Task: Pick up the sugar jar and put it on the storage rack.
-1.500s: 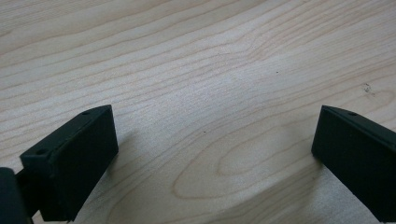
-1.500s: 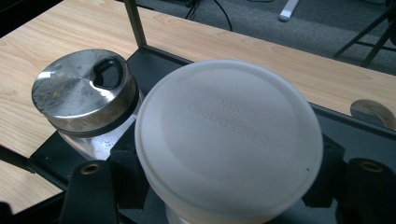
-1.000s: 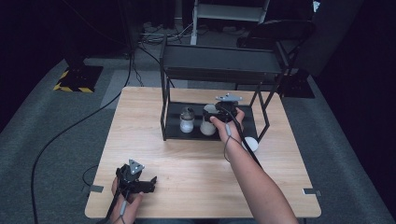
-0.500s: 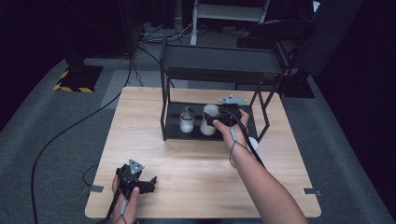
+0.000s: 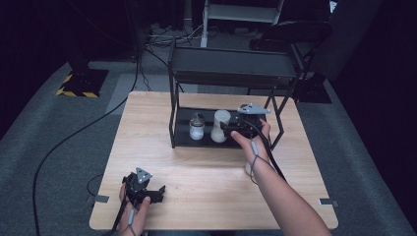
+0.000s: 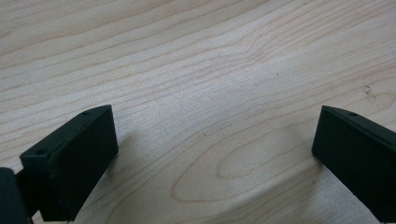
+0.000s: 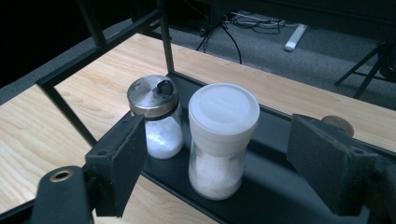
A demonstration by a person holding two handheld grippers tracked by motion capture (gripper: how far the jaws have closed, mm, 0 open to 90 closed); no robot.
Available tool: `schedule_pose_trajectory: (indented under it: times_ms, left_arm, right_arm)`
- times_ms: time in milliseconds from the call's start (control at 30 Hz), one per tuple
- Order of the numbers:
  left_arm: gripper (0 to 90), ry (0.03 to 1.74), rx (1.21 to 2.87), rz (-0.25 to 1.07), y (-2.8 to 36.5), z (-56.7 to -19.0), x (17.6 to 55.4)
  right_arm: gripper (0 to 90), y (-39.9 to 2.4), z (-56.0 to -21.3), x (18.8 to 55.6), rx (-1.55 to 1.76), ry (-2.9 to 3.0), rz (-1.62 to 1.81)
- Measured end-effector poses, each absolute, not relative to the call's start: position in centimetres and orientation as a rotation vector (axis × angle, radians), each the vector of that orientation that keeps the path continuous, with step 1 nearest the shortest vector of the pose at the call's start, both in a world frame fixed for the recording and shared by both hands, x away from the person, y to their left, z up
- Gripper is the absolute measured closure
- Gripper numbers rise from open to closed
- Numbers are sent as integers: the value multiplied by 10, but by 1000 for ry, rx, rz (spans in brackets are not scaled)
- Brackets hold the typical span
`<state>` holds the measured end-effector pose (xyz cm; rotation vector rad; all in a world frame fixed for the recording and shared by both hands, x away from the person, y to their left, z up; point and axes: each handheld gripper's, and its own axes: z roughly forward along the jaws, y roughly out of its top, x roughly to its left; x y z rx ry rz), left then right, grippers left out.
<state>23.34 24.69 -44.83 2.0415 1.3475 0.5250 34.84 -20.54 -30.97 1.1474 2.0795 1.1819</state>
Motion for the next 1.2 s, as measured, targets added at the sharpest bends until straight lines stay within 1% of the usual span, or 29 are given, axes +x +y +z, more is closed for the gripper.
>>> schedule_pose_trajectory:
  times_ms: [333,700,767,1200]
  left_arm:
    - [3,1353,2039,526,246,-448,233]
    - [3,1351,2040,526,246,-448,233]
    - [3,1352,2040,526,246,-448,233]
    - [3,1351,2040,526,246,-448,233]
  right_arm:
    - [193,-225,-299,330,1123,2081,1215]
    - [127,-239,-295,317,1100,2090,1225]
    - [79,-241,-296,313,1114,2069,1224]
    - [54,-265,-307,301,1150,2045,1241]
